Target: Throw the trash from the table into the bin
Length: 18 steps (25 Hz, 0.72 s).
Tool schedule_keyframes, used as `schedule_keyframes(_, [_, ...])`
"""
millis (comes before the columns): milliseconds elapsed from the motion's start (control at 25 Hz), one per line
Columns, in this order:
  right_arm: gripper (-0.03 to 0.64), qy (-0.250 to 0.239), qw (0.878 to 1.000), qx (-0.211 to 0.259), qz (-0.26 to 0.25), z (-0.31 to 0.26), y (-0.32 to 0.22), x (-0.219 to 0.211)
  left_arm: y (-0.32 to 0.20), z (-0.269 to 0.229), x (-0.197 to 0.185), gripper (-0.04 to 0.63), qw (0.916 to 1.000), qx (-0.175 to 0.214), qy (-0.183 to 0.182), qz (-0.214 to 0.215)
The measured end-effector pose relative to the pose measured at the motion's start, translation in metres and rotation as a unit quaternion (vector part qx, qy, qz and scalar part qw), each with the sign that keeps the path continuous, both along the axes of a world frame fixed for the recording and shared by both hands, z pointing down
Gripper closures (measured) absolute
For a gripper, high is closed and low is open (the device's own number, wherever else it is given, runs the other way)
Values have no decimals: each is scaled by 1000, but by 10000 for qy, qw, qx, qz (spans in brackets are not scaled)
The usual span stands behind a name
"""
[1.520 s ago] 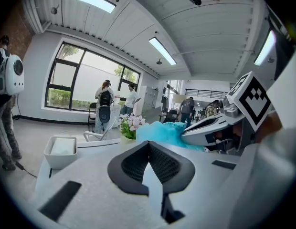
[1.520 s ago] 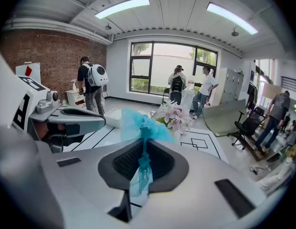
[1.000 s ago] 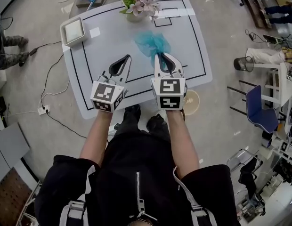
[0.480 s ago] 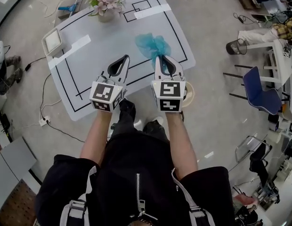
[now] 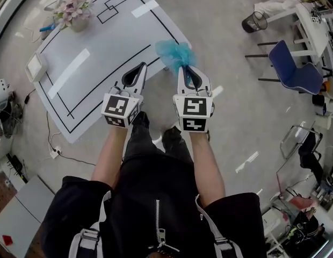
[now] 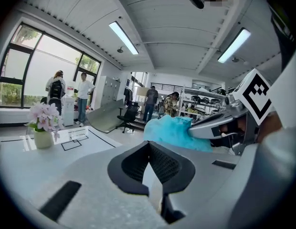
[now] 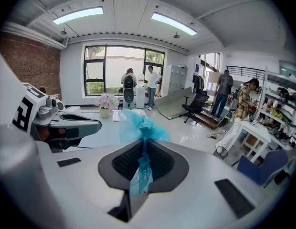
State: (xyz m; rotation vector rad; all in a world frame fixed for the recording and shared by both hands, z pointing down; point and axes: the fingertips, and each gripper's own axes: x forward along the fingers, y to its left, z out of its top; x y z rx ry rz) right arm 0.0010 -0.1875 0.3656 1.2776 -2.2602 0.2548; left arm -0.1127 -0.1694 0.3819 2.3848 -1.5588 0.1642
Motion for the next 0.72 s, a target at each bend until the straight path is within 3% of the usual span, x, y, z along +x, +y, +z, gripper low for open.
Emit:
schedule_keyframes(440, [589,-64,9966,-109,818,27,46,172,15,32,172,589,9957,-86,-101,922])
schedule_keyframes(720, [589,-211,9960,-61,867,34,76,241,31,46,235,589,9934,-46,-277,1109])
